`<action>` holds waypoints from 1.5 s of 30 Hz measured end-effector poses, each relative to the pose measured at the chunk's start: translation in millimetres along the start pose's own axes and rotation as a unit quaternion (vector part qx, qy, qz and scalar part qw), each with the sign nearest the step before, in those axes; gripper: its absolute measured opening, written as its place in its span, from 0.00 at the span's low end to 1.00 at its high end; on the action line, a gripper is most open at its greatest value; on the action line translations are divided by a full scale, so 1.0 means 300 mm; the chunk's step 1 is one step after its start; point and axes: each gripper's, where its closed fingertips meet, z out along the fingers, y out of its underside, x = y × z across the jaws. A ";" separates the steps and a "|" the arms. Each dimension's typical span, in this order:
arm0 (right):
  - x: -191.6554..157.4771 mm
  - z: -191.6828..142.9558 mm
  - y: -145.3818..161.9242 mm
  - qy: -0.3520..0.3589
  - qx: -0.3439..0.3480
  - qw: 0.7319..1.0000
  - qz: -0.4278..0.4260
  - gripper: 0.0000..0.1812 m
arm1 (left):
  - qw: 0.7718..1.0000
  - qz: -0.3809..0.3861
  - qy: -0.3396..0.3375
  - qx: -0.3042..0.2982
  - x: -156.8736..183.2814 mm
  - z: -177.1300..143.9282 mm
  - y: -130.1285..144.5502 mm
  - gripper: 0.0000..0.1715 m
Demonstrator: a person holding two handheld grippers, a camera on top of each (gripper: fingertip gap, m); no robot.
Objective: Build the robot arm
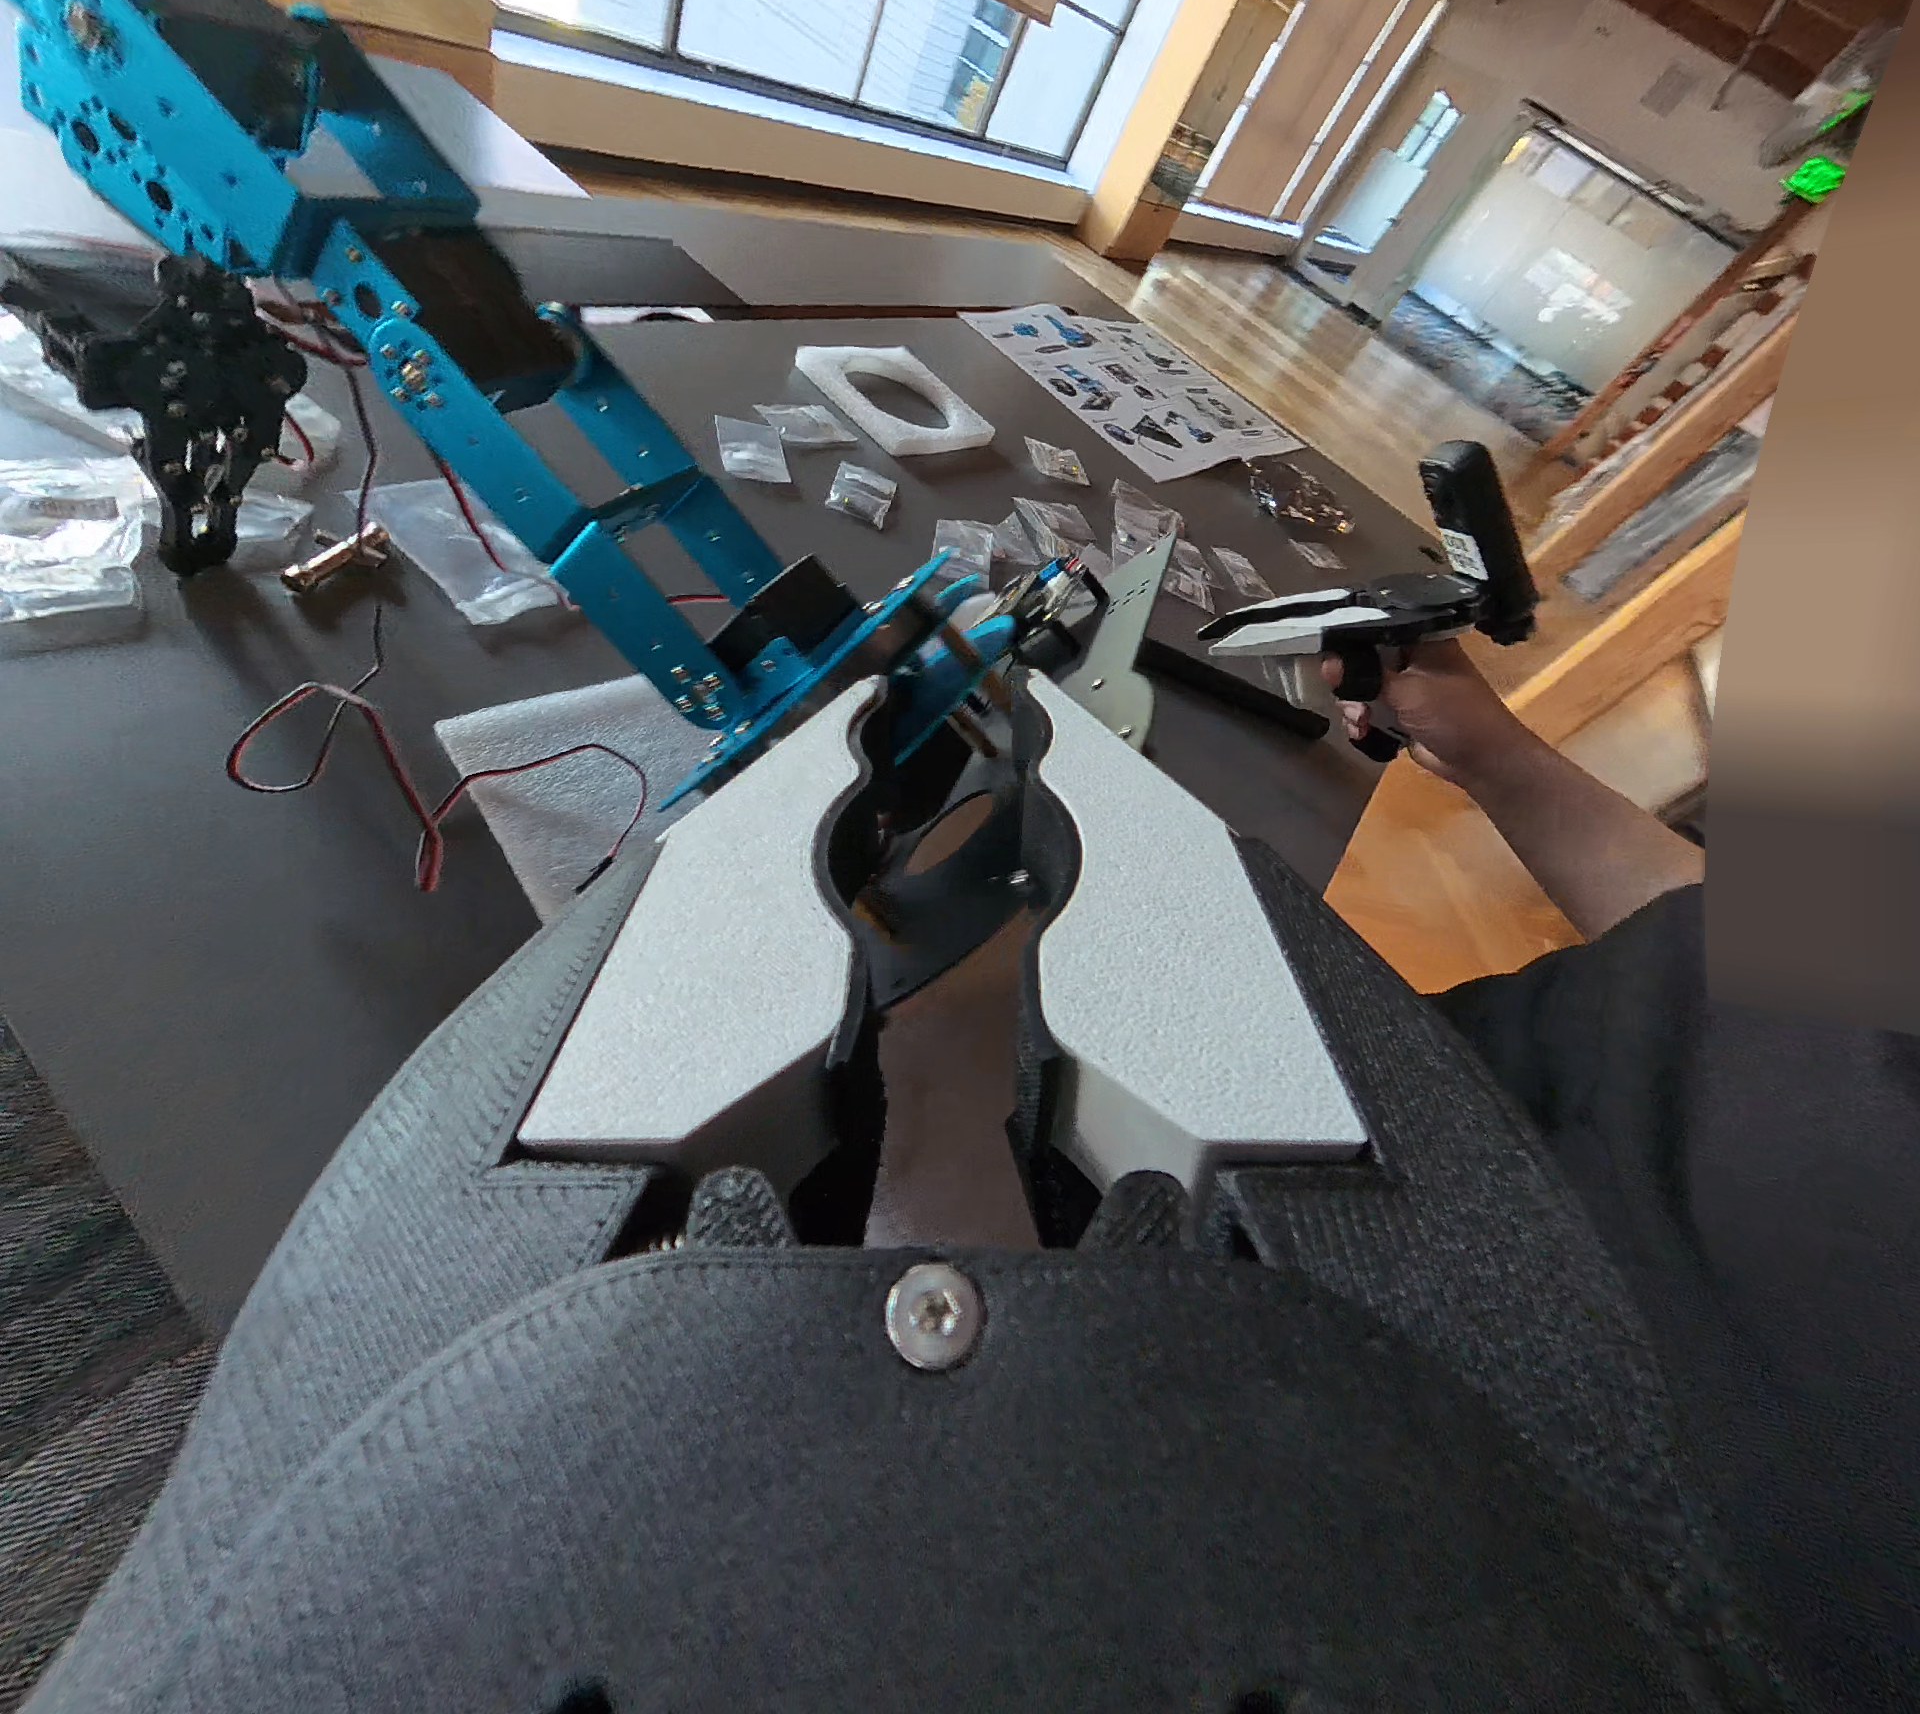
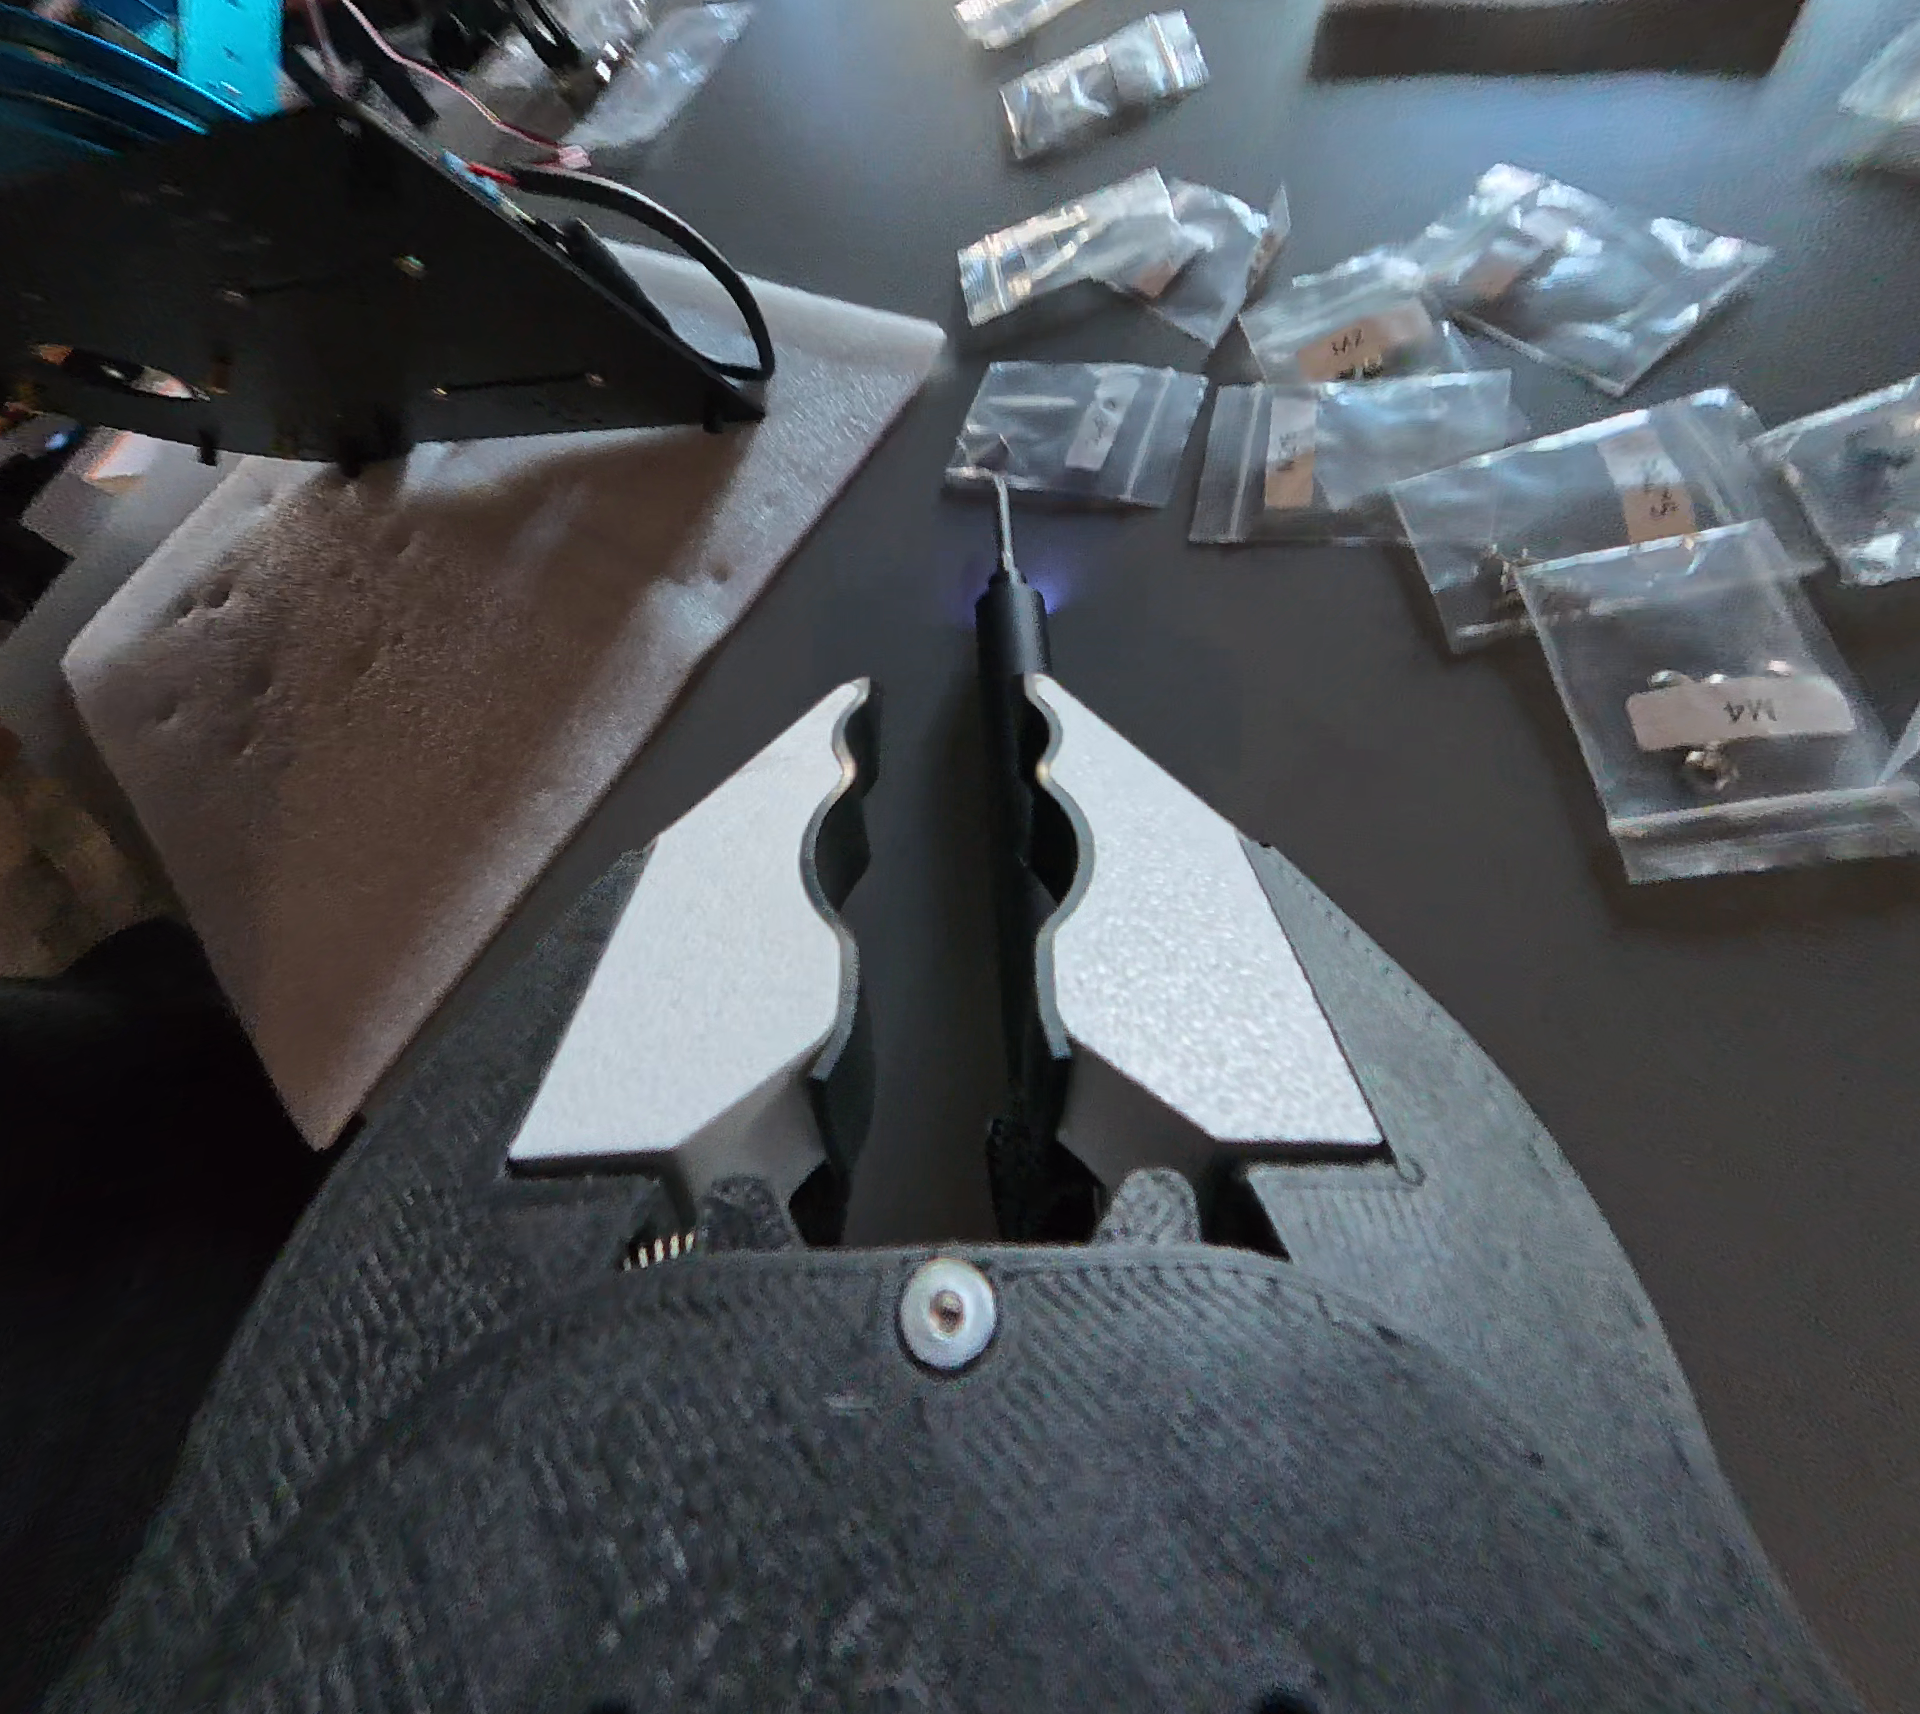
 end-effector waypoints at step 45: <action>-0.237 -0.017 -0.019 -0.343 -0.031 0.934 0.099 0.09 | 0.989 -0.067 0.090 -0.095 0.614 0.670 0.553 0.24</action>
